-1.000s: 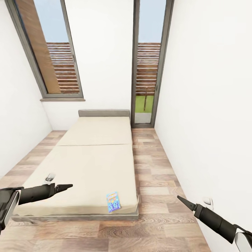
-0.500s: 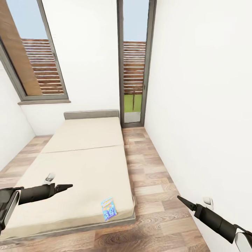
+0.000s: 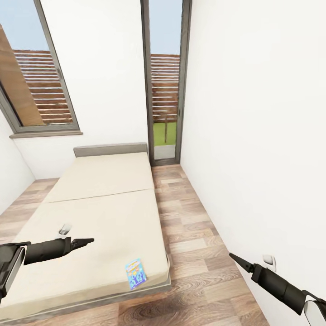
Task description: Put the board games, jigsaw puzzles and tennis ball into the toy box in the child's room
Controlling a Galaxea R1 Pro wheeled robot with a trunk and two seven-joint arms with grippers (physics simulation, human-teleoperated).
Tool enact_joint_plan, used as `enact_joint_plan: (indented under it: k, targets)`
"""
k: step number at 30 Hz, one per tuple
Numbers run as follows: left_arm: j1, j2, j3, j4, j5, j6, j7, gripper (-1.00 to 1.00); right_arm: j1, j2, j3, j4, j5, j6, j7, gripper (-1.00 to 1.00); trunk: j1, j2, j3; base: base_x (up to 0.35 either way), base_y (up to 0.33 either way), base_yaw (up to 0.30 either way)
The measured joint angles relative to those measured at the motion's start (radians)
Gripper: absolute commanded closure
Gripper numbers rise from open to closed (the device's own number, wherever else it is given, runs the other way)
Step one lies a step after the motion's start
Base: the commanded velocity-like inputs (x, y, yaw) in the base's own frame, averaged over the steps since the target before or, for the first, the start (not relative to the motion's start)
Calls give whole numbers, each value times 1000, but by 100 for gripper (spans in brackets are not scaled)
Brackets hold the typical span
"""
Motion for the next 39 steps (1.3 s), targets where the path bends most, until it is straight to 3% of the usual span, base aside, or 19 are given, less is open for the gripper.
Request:
enact_joint_plan:
  k: [24,39]
  targets:
    - [0,0,0,0,0,0,0,-100,0,0,1,0,2,-1,0,-100,0,0,26,0,-83,31]
    - [0,0,0,0,0,0,0,-100,0,0,1,0,2,0,0,-100,0,0,29,13,-96,36]
